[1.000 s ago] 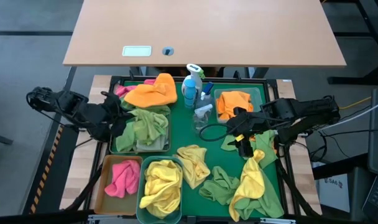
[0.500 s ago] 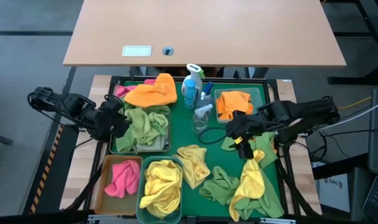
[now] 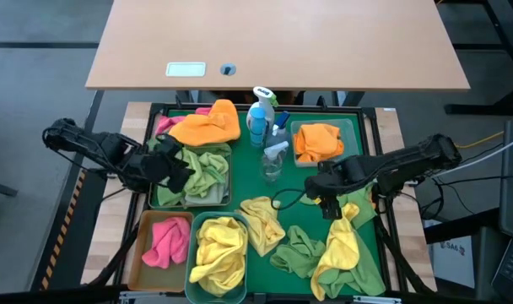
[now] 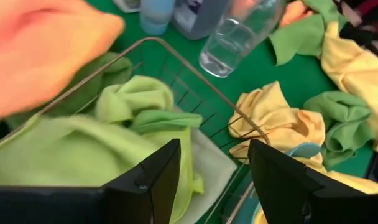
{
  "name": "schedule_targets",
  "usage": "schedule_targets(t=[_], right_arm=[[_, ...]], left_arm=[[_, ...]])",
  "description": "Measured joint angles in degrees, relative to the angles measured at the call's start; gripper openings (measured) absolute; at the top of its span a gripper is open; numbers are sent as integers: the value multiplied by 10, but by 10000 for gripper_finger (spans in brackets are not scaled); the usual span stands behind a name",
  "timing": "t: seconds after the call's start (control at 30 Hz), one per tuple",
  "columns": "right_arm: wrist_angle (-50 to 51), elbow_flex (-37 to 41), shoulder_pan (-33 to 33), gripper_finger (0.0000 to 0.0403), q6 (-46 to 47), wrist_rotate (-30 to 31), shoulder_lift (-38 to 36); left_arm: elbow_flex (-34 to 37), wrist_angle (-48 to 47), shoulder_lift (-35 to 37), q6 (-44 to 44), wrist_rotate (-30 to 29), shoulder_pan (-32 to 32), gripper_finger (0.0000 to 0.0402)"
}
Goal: Sort microfiber towel by color & place in baskets
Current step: Put the green towel into the wire basket
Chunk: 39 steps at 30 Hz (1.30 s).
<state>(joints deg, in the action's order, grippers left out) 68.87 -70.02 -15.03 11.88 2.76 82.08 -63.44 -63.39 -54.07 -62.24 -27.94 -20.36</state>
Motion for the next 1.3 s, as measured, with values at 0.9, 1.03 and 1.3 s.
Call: schedule_targets(t=[0.9, 1.03, 1.3], right_arm=[[-168, 240, 0, 144, 91, 37, 0], [-168, 240, 0, 66, 89, 37, 0], [-159, 220, 0, 23, 89, 13, 0]], left_arm=[[0, 281, -256, 194, 19, 0, 183], [0, 309, -284, 194, 24, -1, 183], [0, 398, -328, 256, 28, -1, 182]])
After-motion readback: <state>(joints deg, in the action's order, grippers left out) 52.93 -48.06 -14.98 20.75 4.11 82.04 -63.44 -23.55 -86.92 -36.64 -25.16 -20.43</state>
